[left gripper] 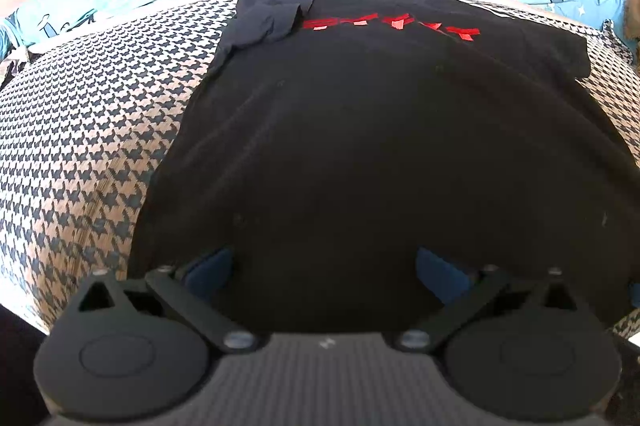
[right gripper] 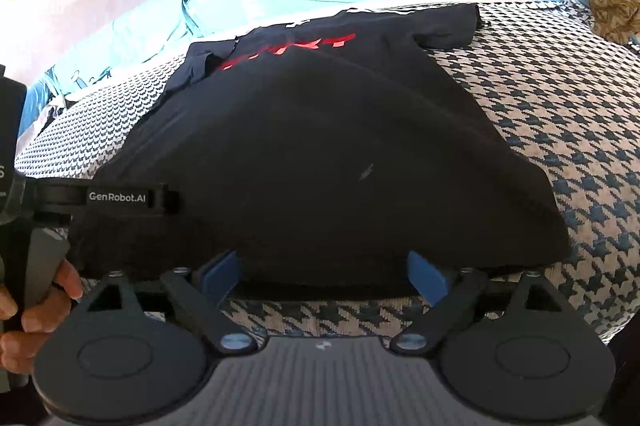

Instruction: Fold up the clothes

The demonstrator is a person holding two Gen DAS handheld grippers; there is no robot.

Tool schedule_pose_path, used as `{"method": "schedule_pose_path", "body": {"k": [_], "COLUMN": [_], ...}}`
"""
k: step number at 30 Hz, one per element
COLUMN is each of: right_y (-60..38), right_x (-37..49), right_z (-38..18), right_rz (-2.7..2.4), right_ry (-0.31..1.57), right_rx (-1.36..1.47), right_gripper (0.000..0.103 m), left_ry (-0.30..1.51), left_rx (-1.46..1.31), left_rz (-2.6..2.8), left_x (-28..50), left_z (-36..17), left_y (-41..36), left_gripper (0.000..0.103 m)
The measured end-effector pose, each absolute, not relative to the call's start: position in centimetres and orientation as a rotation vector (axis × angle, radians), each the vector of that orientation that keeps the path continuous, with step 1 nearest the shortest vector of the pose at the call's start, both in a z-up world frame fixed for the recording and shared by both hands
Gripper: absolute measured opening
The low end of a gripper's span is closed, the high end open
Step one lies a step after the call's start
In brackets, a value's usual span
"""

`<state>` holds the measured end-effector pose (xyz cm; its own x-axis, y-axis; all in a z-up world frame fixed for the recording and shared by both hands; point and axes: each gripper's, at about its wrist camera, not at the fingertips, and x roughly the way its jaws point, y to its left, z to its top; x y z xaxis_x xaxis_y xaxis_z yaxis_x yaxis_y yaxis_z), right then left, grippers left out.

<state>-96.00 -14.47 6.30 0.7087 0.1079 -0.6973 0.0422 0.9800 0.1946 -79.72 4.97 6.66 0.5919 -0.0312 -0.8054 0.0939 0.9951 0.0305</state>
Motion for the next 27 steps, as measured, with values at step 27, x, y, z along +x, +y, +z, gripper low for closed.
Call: {"method": "schedule_pose_path", "body": {"k": [27], "right_y": [-15.2], "right_x": [-95.9], "right_z": [7.7], "right_rz": [0.107], "right_ry": [0.772], "right_rx": [0.275], "right_gripper": [0.092], "left_ry": [0.916], "left_rx": [-0.028], "left_rz": [-0.094], "left_x": [-79.4], "left_z": [7.6], "left_y": [5.0], "left_gripper": [0.103]}}
